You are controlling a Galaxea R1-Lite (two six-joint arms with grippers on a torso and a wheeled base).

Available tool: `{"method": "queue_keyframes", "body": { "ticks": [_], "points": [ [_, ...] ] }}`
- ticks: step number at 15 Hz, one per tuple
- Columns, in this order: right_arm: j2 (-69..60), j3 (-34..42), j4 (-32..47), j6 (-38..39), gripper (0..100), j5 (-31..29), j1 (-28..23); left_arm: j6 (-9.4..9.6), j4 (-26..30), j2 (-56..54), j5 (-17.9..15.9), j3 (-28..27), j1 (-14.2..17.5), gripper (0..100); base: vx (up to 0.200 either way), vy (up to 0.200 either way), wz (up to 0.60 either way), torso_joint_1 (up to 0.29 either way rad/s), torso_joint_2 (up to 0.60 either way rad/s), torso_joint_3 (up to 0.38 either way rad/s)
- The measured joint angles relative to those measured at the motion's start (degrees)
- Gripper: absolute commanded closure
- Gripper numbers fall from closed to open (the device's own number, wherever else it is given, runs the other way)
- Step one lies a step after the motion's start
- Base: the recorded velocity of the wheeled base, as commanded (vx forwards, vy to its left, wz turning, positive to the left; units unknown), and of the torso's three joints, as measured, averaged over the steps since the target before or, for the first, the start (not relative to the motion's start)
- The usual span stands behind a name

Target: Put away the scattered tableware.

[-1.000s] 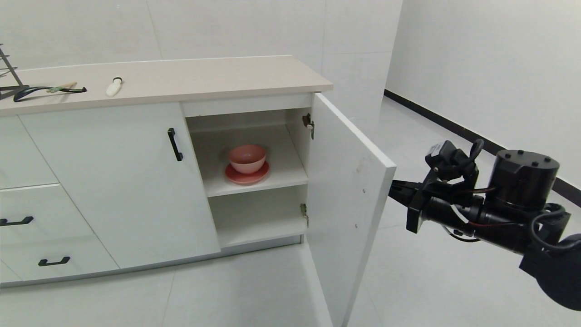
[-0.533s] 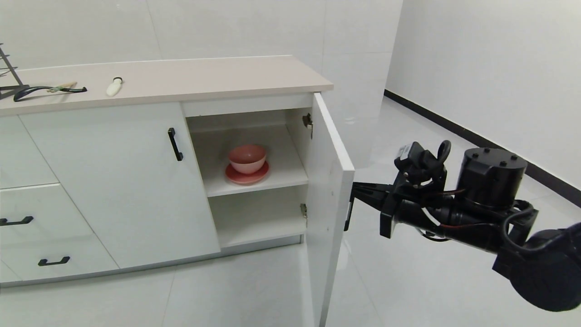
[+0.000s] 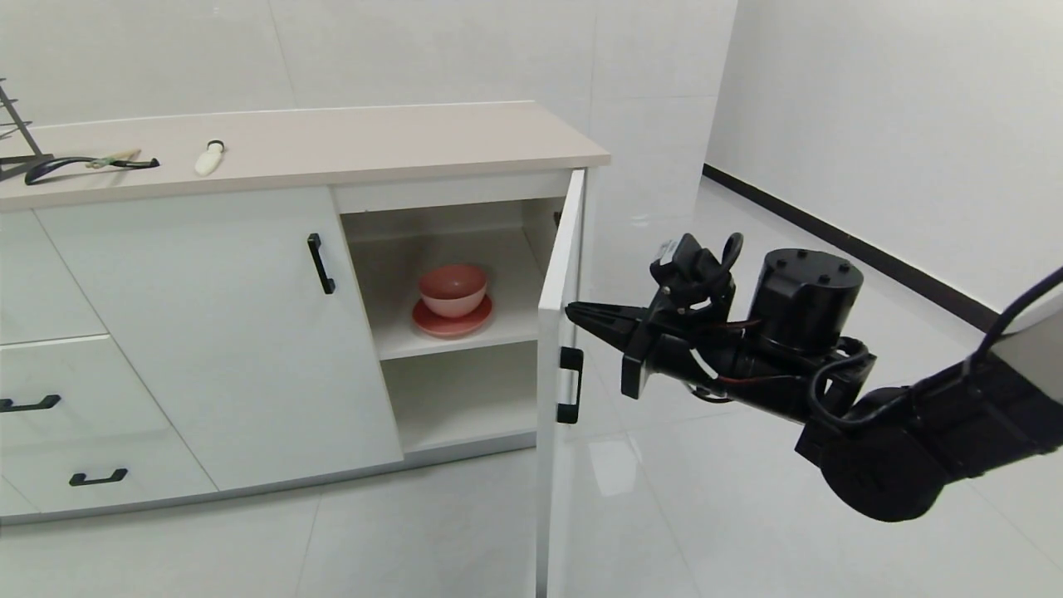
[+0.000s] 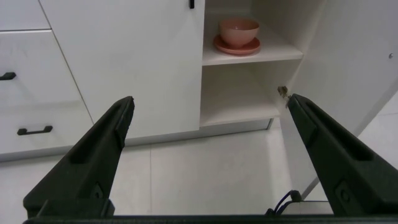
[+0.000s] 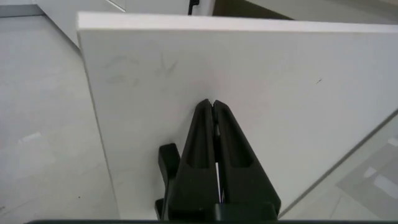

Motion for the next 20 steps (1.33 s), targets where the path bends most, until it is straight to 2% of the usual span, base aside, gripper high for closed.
{"method": "queue_keyframes", "body": {
  "ticks": [9, 17, 20],
  "points": [
    [14.25, -15.88, -3.73, 0.11, 100, 0.13, 0.40, 0.02, 0.00, 0.00, 0.00, 0.00, 0.00, 0, 0.000, 0.000, 0.00, 0.000, 0.00, 0.000],
    [27.94, -34.67, -4.16, 0.21, 100, -0.13, 0.35, 0.00, -0.01, 0.00, 0.00, 0.00, 0.00, 0, 0.000, 0.000, 0.00, 0.000, 0.00, 0.000],
    [30.65, -36.61, -9.72, 2.29, 100, -0.13, 0.33, 0.02, -0.01, 0.00, 0.00, 0.00, 0.00, 0, 0.000, 0.000, 0.00, 0.000, 0.00, 0.000]
  ]
}}
